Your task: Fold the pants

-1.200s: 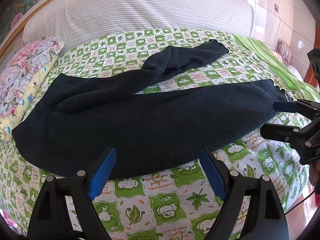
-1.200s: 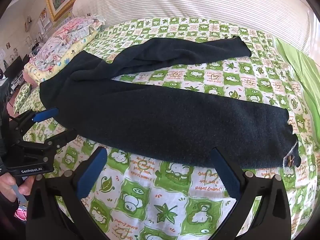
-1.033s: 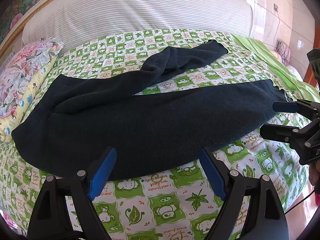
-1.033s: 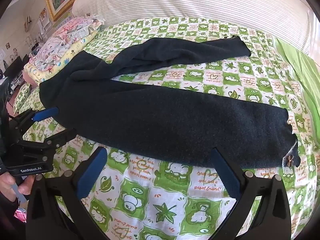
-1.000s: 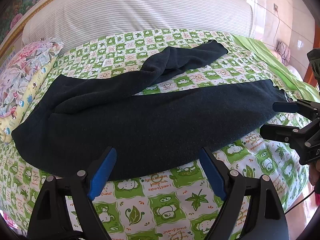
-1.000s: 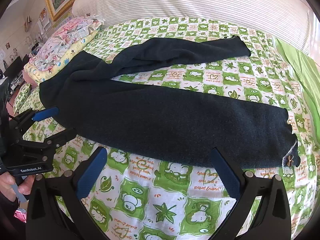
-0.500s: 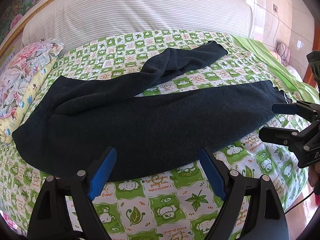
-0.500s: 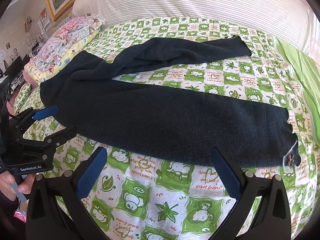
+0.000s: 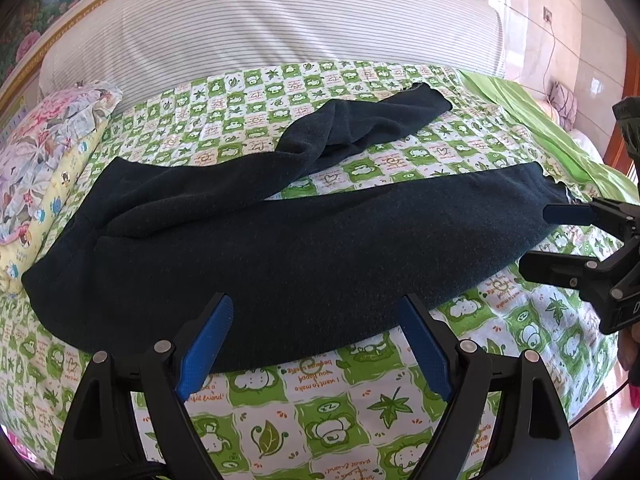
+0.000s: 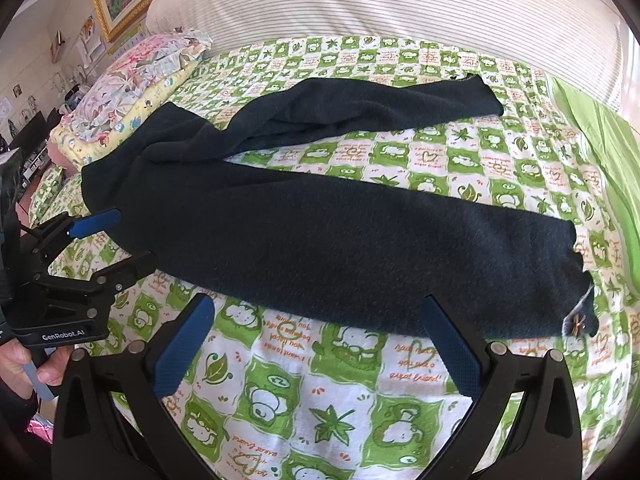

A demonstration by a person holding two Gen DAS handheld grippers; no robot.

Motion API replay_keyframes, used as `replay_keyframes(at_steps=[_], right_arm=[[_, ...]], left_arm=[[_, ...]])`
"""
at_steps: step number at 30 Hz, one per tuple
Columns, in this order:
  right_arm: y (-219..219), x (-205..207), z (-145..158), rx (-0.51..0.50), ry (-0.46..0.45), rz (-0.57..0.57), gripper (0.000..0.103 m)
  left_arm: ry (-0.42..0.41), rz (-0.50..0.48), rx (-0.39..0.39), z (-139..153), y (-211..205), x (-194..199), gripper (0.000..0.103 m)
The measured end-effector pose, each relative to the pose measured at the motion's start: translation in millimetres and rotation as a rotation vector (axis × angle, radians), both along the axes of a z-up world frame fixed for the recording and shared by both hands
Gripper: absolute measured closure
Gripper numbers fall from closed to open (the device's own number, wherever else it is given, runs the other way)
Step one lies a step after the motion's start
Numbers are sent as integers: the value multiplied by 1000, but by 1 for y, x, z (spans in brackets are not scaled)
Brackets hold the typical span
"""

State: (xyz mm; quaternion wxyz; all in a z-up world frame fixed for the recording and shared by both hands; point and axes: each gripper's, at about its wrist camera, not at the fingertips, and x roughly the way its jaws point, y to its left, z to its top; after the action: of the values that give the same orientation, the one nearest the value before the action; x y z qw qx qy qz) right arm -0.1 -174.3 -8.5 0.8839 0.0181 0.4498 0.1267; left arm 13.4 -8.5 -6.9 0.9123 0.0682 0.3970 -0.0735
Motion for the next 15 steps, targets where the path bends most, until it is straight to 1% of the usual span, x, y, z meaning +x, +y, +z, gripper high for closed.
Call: replay_keyframes(at_steps=[4,12,15], right_arm=[[-3,7,9,3,3,0,0],[-17,24,17,3,-3,-18,0],[-20,28,19,5,-26,-19,0]], left_arm=[[-5,-12,7,3,-1,7,17],[-12,-30,13,7,1,21,17],[-15,-32,14,8,2,25,17]])
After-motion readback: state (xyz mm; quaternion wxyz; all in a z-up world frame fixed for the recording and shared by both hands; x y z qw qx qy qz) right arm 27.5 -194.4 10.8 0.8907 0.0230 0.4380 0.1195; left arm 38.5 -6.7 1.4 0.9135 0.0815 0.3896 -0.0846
